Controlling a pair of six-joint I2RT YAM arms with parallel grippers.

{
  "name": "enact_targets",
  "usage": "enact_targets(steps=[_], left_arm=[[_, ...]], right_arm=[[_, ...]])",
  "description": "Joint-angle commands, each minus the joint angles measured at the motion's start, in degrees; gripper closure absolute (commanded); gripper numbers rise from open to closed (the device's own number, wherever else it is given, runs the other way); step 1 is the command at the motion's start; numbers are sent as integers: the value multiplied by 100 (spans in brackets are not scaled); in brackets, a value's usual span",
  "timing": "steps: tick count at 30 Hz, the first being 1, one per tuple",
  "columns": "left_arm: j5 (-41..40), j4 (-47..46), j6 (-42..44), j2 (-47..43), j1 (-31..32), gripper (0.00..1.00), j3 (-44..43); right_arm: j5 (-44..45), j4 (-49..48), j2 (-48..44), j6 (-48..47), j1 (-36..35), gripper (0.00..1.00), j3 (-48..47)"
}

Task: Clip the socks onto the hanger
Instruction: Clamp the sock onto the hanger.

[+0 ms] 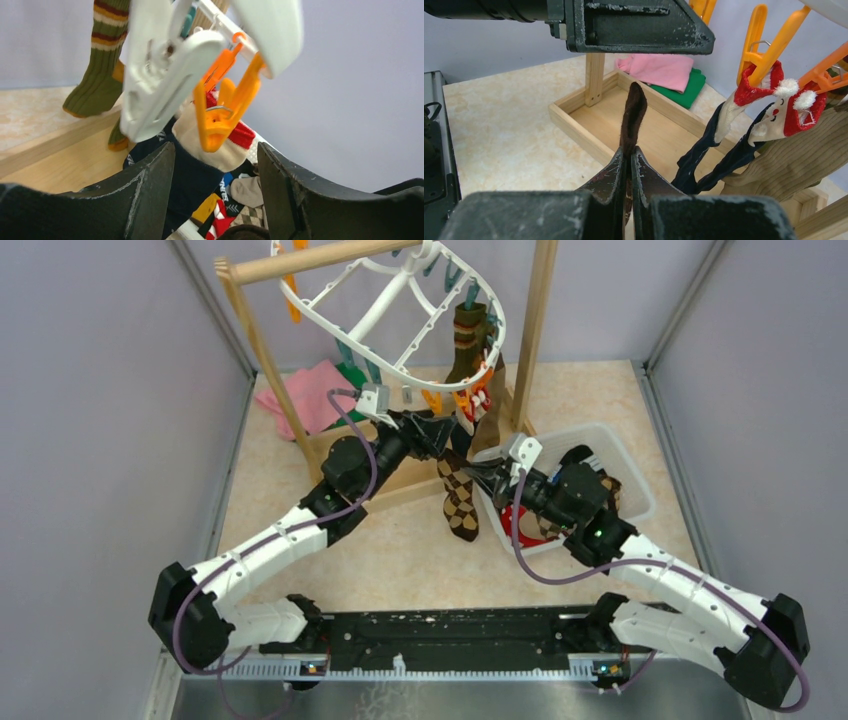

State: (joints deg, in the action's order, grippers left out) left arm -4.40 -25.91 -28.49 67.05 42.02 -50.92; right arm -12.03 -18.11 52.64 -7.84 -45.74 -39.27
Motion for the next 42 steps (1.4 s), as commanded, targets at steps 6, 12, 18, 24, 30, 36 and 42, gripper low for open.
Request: enact_targets(steps=[6, 12, 18, 24, 30, 36, 42], left_arm=[[-856, -1119, 634, -76, 297, 35, -48], [-1104, -1041, 756, 115, 303, 36, -272], [-1173, -1113, 800, 236, 298, 37, -350], [-1188, -1159, 848, 274, 298, 39, -470], [-1300, -1221, 896, 309, 300, 40, -565], [-1360, -1214, 933, 352, 298, 44, -630], [-1381, -1170, 903, 358, 300, 57, -685]], right_arm=[[42, -325, -149, 18, -39, 100, 33], [32, -325, -177, 28, -40, 100, 50], [77, -333, -237, 19, -44, 100, 91], [98, -334, -253, 19, -39, 100, 110], [100, -338, -265, 19, -41, 100, 121], [121, -347, -281, 19, -41, 100, 138], [146, -360, -264, 10, -44, 100, 154]])
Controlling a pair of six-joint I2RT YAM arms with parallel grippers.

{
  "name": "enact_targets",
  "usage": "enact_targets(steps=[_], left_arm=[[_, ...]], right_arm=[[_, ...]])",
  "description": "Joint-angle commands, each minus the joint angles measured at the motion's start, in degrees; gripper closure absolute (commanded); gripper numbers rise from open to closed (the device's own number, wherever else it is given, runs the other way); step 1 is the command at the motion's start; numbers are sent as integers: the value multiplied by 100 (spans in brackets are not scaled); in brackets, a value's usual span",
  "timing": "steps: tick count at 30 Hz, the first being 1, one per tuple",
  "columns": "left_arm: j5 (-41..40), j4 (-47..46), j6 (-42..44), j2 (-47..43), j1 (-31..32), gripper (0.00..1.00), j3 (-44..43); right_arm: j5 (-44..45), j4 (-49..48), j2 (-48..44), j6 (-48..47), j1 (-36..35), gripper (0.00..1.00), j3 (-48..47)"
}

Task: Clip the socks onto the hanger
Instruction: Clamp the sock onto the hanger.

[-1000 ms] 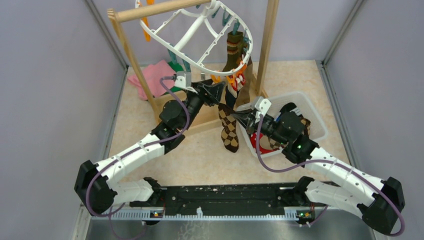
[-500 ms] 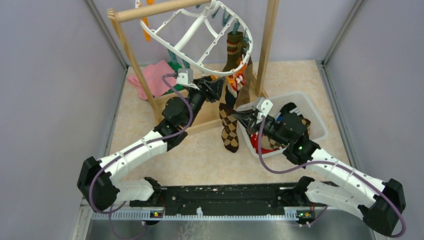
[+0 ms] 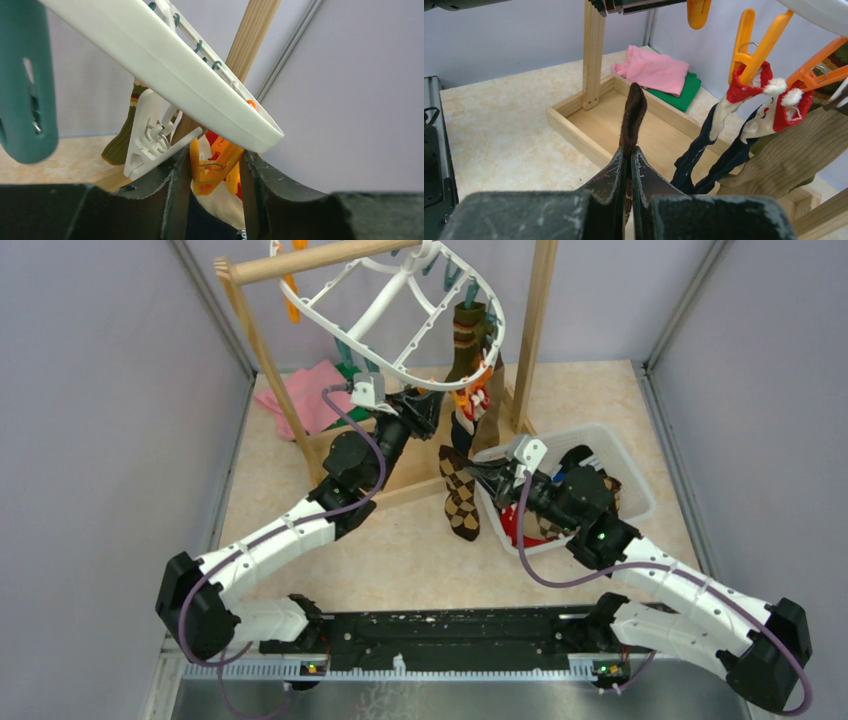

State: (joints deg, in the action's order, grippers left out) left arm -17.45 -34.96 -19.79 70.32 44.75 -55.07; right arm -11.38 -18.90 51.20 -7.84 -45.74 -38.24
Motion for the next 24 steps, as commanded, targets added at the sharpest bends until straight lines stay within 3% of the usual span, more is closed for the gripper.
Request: enact_targets(steps=[1, 4, 9, 15, 24], left_arm=[[-78, -233, 17, 26, 33, 59, -290], [-65, -188, -15, 19, 25, 63, -324], [-15, -105, -115, 6, 25, 86, -364], [-12, 74, -296, -91, 26, 99, -418], [-190, 742, -710, -107, 25, 100, -739]], right_arm=[[88, -281, -119, 10, -43, 100, 53], [108, -281, -119, 4, -41, 100, 62], [194, -266, -111, 1, -41, 100, 58], [373, -218, -24, 58, -47, 100, -77], [813, -196, 493, 413, -81, 100, -588]])
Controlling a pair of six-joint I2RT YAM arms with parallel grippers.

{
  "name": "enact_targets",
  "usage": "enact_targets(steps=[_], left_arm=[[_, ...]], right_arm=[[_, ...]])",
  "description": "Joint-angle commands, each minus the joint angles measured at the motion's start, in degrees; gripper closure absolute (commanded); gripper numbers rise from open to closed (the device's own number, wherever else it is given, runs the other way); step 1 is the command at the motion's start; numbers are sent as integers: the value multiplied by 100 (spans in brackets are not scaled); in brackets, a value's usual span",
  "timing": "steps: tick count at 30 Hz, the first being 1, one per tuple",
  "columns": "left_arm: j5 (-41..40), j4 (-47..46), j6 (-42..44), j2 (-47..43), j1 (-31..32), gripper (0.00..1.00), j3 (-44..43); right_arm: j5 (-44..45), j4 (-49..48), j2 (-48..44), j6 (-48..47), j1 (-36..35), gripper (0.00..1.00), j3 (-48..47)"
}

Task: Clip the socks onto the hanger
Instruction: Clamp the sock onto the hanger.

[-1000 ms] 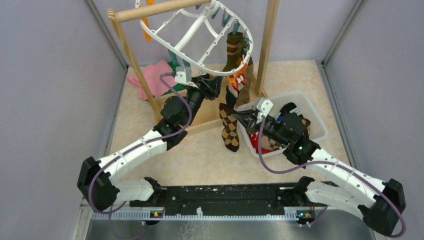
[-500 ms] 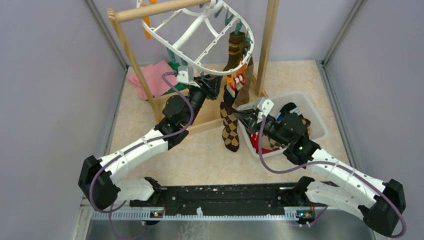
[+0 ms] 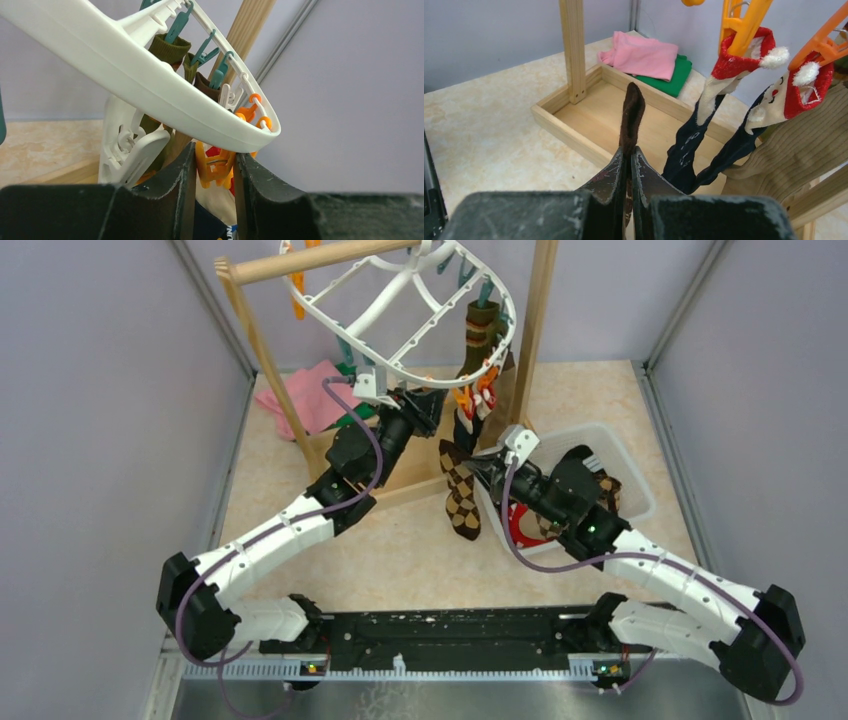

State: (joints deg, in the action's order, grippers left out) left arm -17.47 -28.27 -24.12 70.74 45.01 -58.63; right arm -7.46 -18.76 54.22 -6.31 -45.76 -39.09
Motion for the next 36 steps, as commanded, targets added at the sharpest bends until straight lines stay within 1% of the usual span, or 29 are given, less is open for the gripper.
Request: enact_targets(steps=[1, 5, 11, 13, 17, 27, 36], left_arm=[[-219, 148, -312, -148, 3, 100, -420], [-381, 628, -515, -134, 1, 100, -648], [-605, 1191, -735, -62, 3, 100, -936], [-646, 1341, -787, -28, 9, 100, -1032], [-709, 1455, -845, 1, 12, 100, -1080], [-898, 1654, -1017, 1, 34, 100, -1122], [-1016, 1811, -1164, 10, 36, 100, -1144]], right_arm=[[595, -150, 256, 277, -120, 100, -579], [987, -77, 380, 220, -270, 100, -783], [933, -199, 407, 306, -380, 100, -846], [1074, -184, 397, 342, -400, 100, -861], [1749, -151, 392, 341, -522, 100, -890], [2023, -398, 836, 310, -697, 100, -1183], [2614, -495, 1344, 158, -870, 100, -1563]])
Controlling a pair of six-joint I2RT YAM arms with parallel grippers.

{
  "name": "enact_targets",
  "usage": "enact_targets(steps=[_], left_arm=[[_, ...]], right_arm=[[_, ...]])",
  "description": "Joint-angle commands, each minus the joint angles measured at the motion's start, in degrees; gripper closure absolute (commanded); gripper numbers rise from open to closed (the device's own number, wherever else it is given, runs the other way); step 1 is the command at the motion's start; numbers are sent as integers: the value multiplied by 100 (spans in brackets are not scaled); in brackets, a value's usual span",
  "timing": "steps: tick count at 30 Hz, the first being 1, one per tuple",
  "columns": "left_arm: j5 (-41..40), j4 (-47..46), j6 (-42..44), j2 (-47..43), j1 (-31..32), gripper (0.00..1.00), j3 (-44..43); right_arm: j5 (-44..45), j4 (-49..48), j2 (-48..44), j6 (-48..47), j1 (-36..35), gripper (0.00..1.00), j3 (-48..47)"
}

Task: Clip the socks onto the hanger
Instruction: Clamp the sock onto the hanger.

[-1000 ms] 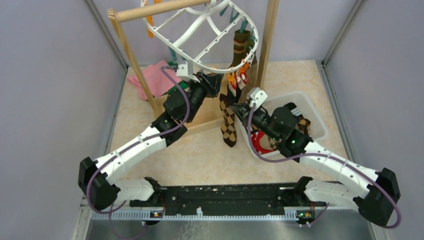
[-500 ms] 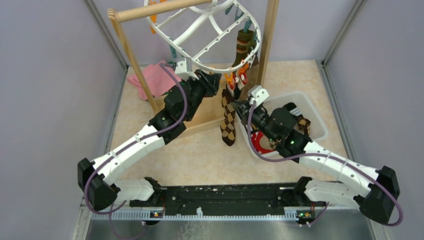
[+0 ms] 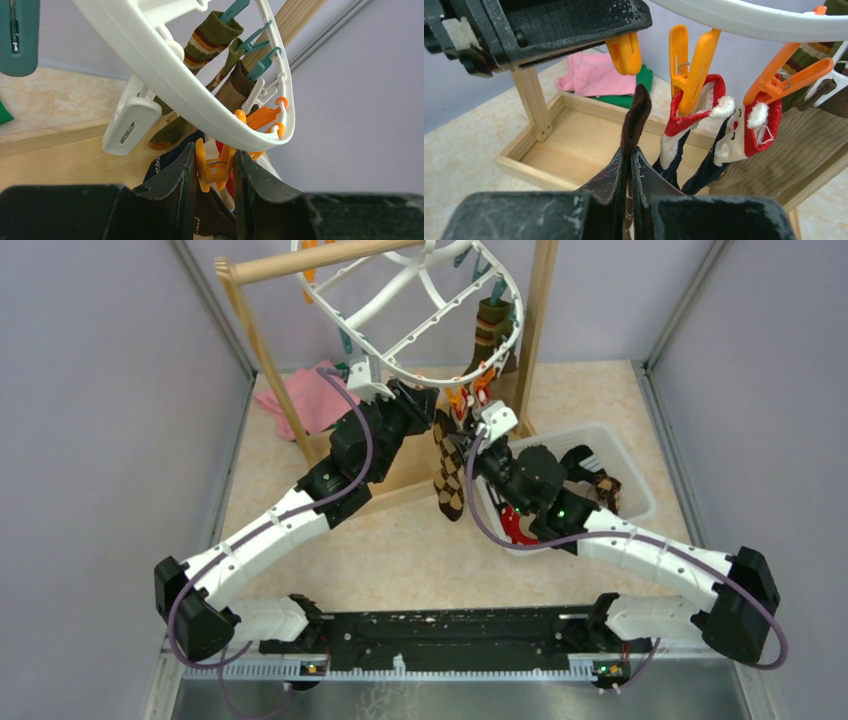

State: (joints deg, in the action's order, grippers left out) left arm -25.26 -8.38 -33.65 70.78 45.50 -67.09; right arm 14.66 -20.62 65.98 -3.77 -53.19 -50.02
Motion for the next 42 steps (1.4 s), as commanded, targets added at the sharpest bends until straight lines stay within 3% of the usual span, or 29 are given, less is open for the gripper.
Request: enact_targets(steps=[1, 12, 42], left_arm=[[-247, -167, -218, 10, -12, 100, -292], [-285, -116, -345, 22, -3, 100, -244], [-498, 135, -642, 105, -5, 100, -292]], right_arm=[[411, -311, 219, -124, -142, 100, -514], [792, -482, 518, -338, -229, 100, -804], [561, -586, 797, -1080, -439, 100, -824]])
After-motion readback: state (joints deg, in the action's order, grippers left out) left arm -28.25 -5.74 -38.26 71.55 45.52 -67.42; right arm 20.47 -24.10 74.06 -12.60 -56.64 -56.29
